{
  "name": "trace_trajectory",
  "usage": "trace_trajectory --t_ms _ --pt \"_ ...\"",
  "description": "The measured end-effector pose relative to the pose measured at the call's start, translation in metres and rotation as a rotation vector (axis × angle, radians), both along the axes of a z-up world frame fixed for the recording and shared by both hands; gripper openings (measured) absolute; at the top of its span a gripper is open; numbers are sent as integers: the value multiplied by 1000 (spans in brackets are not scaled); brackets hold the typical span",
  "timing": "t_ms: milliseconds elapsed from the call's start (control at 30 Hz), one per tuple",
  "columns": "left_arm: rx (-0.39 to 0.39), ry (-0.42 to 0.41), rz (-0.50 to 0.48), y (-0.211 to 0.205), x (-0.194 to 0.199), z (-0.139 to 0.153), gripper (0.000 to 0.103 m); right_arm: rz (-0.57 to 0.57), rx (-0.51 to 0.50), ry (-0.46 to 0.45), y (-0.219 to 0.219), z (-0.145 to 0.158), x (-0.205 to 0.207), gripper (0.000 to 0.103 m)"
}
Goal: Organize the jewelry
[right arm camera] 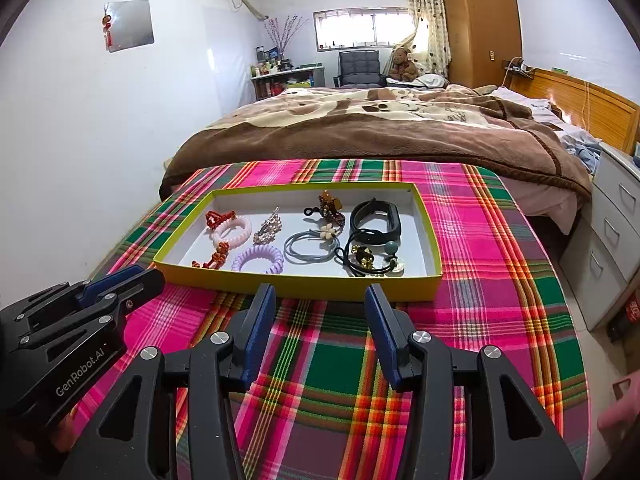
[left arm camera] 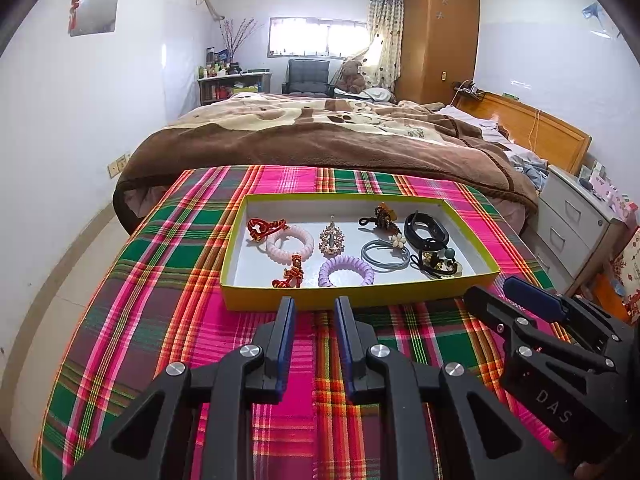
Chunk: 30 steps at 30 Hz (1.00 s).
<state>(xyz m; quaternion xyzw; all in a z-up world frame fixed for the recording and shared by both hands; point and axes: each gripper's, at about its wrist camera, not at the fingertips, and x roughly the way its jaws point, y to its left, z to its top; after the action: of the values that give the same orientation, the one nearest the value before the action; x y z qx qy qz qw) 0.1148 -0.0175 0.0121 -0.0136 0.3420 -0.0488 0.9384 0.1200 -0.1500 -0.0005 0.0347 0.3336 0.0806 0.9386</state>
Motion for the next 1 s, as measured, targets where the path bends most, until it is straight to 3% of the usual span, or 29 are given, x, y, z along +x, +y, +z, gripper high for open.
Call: trace_trajectory --t_ms 1000 --pt "-5 -2 4 2 -2 1 20 -3 4 10 -2 0 -3 47"
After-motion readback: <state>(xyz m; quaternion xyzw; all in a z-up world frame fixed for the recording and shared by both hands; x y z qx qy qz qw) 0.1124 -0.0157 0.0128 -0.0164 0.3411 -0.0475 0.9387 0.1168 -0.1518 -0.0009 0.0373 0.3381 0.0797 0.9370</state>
